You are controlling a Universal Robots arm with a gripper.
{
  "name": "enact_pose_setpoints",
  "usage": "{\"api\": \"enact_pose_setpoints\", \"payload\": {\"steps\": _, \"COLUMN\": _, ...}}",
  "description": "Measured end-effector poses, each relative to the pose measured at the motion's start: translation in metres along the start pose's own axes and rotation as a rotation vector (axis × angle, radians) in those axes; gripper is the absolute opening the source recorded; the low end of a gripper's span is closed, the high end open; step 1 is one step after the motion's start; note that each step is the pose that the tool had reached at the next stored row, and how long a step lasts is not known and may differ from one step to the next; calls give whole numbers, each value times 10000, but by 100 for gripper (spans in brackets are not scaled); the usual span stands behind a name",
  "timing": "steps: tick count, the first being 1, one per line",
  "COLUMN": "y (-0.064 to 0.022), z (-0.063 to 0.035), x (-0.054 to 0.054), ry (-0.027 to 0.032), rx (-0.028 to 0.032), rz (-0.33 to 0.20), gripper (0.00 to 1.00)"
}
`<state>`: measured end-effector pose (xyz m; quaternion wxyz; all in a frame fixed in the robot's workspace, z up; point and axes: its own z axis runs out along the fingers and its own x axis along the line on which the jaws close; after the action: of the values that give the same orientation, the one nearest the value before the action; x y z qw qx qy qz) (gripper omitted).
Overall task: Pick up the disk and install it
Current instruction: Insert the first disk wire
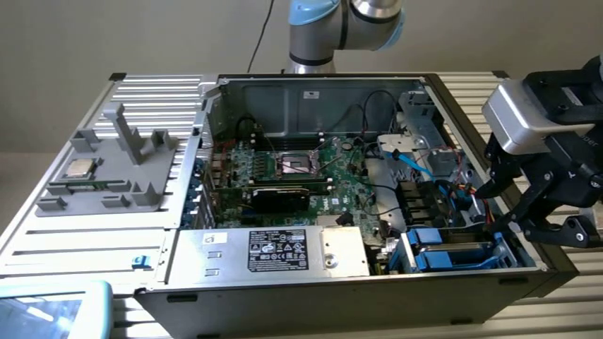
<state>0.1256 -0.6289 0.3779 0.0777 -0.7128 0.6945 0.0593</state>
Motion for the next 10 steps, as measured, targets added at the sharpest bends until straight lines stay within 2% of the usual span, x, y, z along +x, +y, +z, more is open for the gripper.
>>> {"api": "enact_pose_setpoints", "payload": {"steps": 6, "y": -4, "z": 26, "x": 10, "ry": -23, "rx": -103, "rz": -502, "gripper": 44}}
{"api": "enact_pose_setpoints", "payload": {"steps": 10, "y": -28, "z": 33, "x": 78, "ry": -38, "rx": -123, "rz": -564, "gripper": 44}}
